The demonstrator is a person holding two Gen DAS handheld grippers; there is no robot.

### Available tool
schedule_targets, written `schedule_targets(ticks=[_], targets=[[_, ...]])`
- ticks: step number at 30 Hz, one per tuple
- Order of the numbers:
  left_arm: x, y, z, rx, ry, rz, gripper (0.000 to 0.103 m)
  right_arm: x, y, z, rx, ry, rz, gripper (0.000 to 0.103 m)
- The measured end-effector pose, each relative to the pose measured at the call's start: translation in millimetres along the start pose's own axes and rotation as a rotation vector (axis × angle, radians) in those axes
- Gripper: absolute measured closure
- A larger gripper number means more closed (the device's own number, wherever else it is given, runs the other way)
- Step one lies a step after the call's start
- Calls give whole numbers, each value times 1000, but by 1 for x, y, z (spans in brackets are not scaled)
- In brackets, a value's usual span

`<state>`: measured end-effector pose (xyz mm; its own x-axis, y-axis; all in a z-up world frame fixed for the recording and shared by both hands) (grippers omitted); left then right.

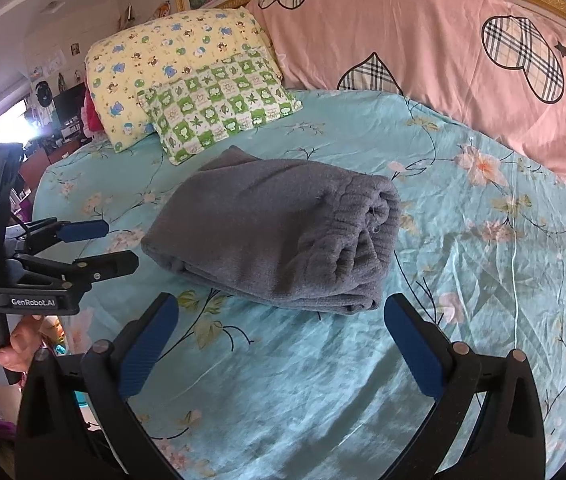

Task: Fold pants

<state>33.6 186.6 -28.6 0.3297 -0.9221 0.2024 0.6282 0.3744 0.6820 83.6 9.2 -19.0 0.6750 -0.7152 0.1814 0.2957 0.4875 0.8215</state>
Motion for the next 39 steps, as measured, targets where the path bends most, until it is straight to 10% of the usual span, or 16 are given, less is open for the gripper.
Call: schedule_targets(ticks=[39], targets=[[1, -18, -33, -33, 54, -56, 18, -6, -16, -25, -36, -7, -18, 1]])
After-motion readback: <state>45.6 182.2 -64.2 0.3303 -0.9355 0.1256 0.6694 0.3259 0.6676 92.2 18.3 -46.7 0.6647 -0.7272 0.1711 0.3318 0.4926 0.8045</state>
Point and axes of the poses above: each gripper's, at about its wrist camera, not at the fingertips, and z roughly against the way its jaws point, x to its right, y to its top, the point moved 5 cm from there along -z, roughly the way its jaws point, and after that the axes turned 14 degrees about z, right-handed, at the moved point
